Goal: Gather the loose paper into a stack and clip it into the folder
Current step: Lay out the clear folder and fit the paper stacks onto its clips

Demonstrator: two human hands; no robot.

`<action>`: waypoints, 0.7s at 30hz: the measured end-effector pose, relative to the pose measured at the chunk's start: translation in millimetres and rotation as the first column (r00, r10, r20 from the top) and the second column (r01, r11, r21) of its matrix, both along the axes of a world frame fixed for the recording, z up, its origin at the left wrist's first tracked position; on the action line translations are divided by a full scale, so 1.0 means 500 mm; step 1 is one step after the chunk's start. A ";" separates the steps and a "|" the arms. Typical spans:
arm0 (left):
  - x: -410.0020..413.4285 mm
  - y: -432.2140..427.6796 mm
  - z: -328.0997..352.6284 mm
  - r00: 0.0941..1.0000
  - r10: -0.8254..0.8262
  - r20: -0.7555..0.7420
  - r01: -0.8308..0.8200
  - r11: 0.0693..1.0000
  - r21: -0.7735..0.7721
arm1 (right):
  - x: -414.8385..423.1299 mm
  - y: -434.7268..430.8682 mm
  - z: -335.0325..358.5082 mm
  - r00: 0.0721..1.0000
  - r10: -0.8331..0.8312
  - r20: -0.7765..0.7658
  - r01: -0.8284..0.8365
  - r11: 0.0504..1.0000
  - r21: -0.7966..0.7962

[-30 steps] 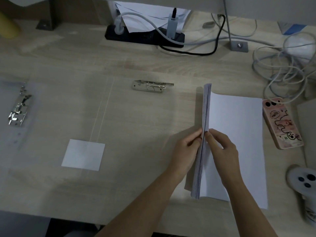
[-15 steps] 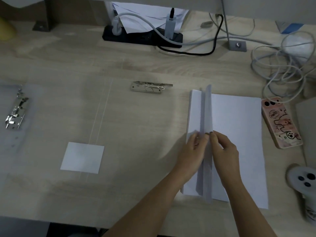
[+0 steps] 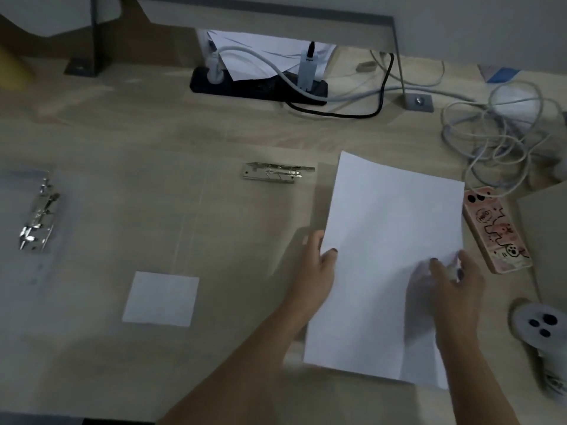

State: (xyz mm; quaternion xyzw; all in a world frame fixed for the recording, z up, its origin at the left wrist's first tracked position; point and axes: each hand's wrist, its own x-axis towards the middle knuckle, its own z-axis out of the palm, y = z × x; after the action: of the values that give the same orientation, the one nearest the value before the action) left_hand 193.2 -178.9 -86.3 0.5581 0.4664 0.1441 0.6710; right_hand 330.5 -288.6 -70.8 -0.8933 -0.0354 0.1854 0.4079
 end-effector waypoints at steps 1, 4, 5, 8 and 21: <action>-0.028 0.012 0.003 1.000 0.006 0.025 -0.006 1.000 0.002 | -0.008 0.005 0.004 0.998 -0.019 -0.064 0.020 1.000 0.014; -0.115 0.047 0.003 0.997 0.066 0.040 -0.065 0.998 -0.011 | -0.059 0.030 0.013 0.983 0.021 -0.184 -0.009 0.998 0.068; -0.144 0.057 0.003 0.995 0.094 0.026 -0.093 0.996 -0.017 | -0.083 0.041 0.017 0.978 0.040 -0.203 -0.022 0.996 0.086; -0.240 0.078 -0.009 0.984 0.166 -0.068 -0.169 0.985 -0.037 | -0.163 0.079 0.011 0.961 0.101 -0.258 -0.070 0.990 0.124; -0.340 0.172 -0.050 0.877 0.153 -0.456 -0.090 0.983 0.158 | -0.250 0.177 -0.062 0.937 0.097 -0.335 -0.078 0.995 0.069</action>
State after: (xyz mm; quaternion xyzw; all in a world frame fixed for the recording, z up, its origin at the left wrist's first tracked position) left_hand 23.2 -92.9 -111.3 0.5890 0.6375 0.0782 0.4906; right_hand 205.7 -200.2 -101.6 -0.8343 -0.0094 0.3529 0.4234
